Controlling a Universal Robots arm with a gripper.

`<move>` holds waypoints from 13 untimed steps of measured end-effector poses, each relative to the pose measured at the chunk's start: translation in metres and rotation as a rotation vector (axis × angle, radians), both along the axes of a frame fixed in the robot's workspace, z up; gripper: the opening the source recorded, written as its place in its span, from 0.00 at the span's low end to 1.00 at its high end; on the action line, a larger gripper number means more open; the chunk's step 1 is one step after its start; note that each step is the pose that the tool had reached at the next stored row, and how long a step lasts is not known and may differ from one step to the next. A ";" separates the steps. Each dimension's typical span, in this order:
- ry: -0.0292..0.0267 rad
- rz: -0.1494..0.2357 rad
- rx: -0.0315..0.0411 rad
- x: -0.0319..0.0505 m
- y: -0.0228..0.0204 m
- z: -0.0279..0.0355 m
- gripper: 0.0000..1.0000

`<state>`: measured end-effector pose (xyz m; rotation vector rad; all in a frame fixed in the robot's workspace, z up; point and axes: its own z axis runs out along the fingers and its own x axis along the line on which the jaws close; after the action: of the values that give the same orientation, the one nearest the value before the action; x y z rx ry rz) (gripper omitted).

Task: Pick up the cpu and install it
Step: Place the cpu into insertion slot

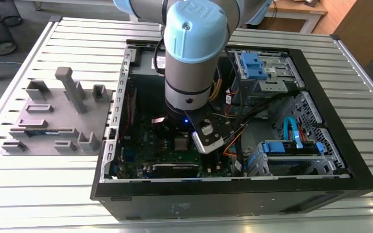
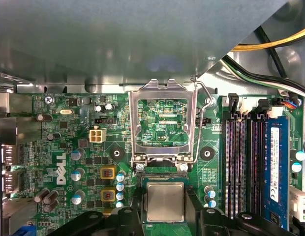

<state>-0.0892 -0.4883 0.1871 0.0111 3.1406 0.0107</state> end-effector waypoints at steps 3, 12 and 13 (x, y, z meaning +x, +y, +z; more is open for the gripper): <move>0.0002 0.000 -0.0001 0.0000 0.0000 0.0000 0.44; 0.0001 0.000 -0.0002 0.0000 0.0000 0.0000 0.43; 0.0002 0.000 -0.0002 0.0000 0.0000 0.0000 0.43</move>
<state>-0.0893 -0.4883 0.1871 0.0111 3.1408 0.0103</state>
